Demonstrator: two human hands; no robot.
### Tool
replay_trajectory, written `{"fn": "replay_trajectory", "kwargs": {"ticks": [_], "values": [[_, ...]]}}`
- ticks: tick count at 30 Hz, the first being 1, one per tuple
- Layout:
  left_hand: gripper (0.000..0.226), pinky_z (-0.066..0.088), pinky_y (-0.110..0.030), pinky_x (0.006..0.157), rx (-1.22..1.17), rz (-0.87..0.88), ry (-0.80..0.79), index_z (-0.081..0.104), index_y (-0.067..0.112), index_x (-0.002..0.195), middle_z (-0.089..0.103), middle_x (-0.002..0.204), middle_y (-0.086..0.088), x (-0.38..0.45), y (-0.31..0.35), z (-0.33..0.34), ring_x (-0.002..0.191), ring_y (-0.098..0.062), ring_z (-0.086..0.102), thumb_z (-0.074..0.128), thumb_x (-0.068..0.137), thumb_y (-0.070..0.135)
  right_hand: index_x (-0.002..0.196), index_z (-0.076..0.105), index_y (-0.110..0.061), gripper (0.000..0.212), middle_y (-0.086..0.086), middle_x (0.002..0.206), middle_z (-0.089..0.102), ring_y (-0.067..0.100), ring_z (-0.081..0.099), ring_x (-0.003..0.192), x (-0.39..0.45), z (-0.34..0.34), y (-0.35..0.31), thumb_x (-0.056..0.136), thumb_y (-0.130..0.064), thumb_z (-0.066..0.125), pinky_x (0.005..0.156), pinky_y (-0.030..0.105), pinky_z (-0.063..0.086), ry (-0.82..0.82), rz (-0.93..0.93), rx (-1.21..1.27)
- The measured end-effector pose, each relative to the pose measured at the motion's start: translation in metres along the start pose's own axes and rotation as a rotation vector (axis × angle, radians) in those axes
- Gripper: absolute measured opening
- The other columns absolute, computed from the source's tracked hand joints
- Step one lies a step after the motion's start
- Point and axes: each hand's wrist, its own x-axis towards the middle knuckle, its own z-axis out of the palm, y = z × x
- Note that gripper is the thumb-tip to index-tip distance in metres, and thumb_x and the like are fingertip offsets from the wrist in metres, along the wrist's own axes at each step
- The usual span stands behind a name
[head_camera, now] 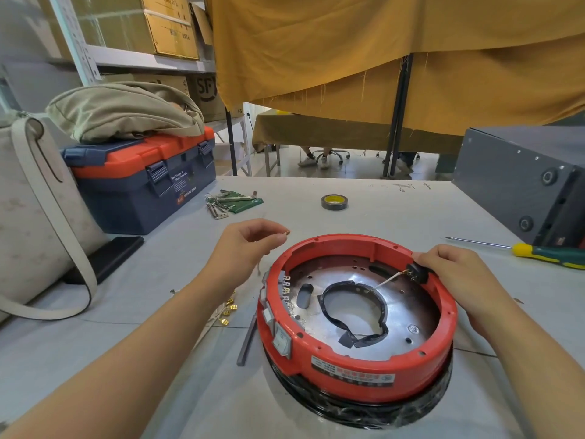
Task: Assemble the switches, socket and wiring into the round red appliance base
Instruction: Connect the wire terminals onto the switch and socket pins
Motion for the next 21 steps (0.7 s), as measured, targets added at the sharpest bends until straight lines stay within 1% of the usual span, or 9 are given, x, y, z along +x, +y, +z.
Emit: {"fn": "replay_trajectory", "kwargs": {"ticks": [3, 6, 7, 9, 11, 14, 17, 19, 21], "values": [[0.014, 0.050, -0.013, 0.064, 0.001, 0.024, 0.024, 0.072, 0.022, 0.083, 0.069, 0.074, 0.006, 0.000, 0.010, 0.002, 0.064, 0.003, 0.057, 0.064, 0.086, 0.011, 0.060, 0.059, -0.008, 0.029, 0.002, 0.054, 0.054, 0.018, 0.047, 0.053, -0.001, 0.000, 0.000, 0.084, -0.024, 0.064, 0.057, 0.029, 0.037, 0.001, -0.002, -0.004], [0.011, 0.045, -0.006, 0.060, -0.046, 0.035, 0.062, 0.072, 0.019, 0.087, 0.070, 0.071, 0.012, 0.003, 0.021, 0.003, 0.063, 0.008, 0.058, 0.062, 0.087, 0.014, 0.060, 0.060, -0.009, 0.028, 0.003, 0.057, 0.057, 0.018, 0.049, 0.056, -0.002, 0.000, -0.003, 0.084, -0.023, 0.064, 0.057, 0.028, 0.038, 0.011, -0.012, -0.024], [0.011, 0.045, -0.006, 0.059, -0.073, 0.025, 0.066, 0.072, 0.019, 0.088, 0.071, 0.071, 0.012, 0.004, 0.025, 0.003, 0.062, 0.007, 0.058, 0.062, 0.088, 0.014, 0.061, 0.061, -0.009, 0.028, 0.004, 0.059, 0.058, 0.018, 0.050, 0.057, -0.002, 0.000, -0.004, 0.084, -0.023, 0.064, 0.057, 0.028, 0.038, 0.019, -0.023, -0.045], [0.011, 0.046, -0.013, 0.059, -0.164, -0.011, 0.045, 0.071, 0.016, 0.089, 0.070, 0.071, 0.008, 0.006, 0.031, 0.005, 0.058, -0.001, 0.054, 0.061, 0.089, 0.012, 0.062, 0.063, -0.010, 0.026, 0.005, 0.063, 0.061, 0.017, 0.051, 0.059, -0.003, 0.000, -0.006, 0.083, -0.025, 0.065, 0.055, 0.027, 0.038, 0.048, -0.054, -0.104], [0.010, 0.049, -0.016, 0.058, -0.257, -0.043, 0.010, 0.069, 0.012, 0.088, 0.069, 0.070, 0.004, 0.006, 0.035, 0.010, 0.056, -0.005, 0.055, 0.059, 0.089, 0.008, 0.063, 0.064, -0.012, 0.025, 0.002, 0.065, 0.063, 0.014, 0.054, 0.061, -0.005, -0.001, -0.008, 0.083, -0.028, 0.066, 0.054, 0.026, 0.038, 0.091, -0.091, -0.141], [0.007, 0.052, -0.016, 0.058, -0.377, -0.092, -0.026, 0.065, 0.007, 0.085, 0.069, 0.070, -0.001, 0.004, 0.038, 0.021, 0.057, -0.007, 0.061, 0.059, 0.089, 0.006, 0.069, 0.066, -0.016, 0.015, -0.005, 0.074, 0.067, 0.009, 0.059, 0.071, -0.007, -0.002, -0.012, 0.083, -0.024, 0.068, 0.060, 0.022, 0.041, 0.124, -0.171, -0.053], [0.007, 0.053, -0.016, 0.056, -0.525, -0.153, -0.041, 0.062, 0.004, 0.081, 0.068, 0.067, -0.005, 0.003, 0.040, 0.035, 0.057, -0.008, 0.065, 0.059, 0.088, 0.003, 0.077, 0.069, -0.018, 0.009, -0.007, 0.081, 0.070, 0.002, 0.063, 0.074, -0.009, -0.003, -0.018, 0.084, -0.015, 0.066, 0.065, 0.013, 0.046, 0.023, -0.261, 0.089], [0.007, 0.054, -0.017, 0.057, -0.579, -0.186, -0.047, 0.061, 0.003, 0.081, 0.069, 0.066, -0.005, 0.002, 0.042, 0.043, 0.059, -0.010, 0.067, 0.060, 0.087, 0.004, 0.079, 0.071, -0.019, 0.011, -0.005, 0.083, 0.072, 0.004, 0.064, 0.077, -0.012, -0.003, -0.022, 0.084, -0.011, 0.065, 0.069, 0.014, 0.049, -0.091, -0.309, 0.124], [0.007, 0.054, -0.017, 0.058, -0.605, -0.205, -0.055, 0.061, 0.003, 0.080, 0.069, 0.065, -0.004, 0.002, 0.043, 0.050, 0.062, -0.011, 0.069, 0.060, 0.087, 0.004, 0.081, 0.072, -0.021, 0.015, -0.004, 0.084, 0.073, 0.006, 0.065, 0.078, -0.016, -0.003, -0.024, 0.084, -0.007, 0.065, 0.071, 0.012, 0.049, -0.166, -0.346, 0.163]]}}
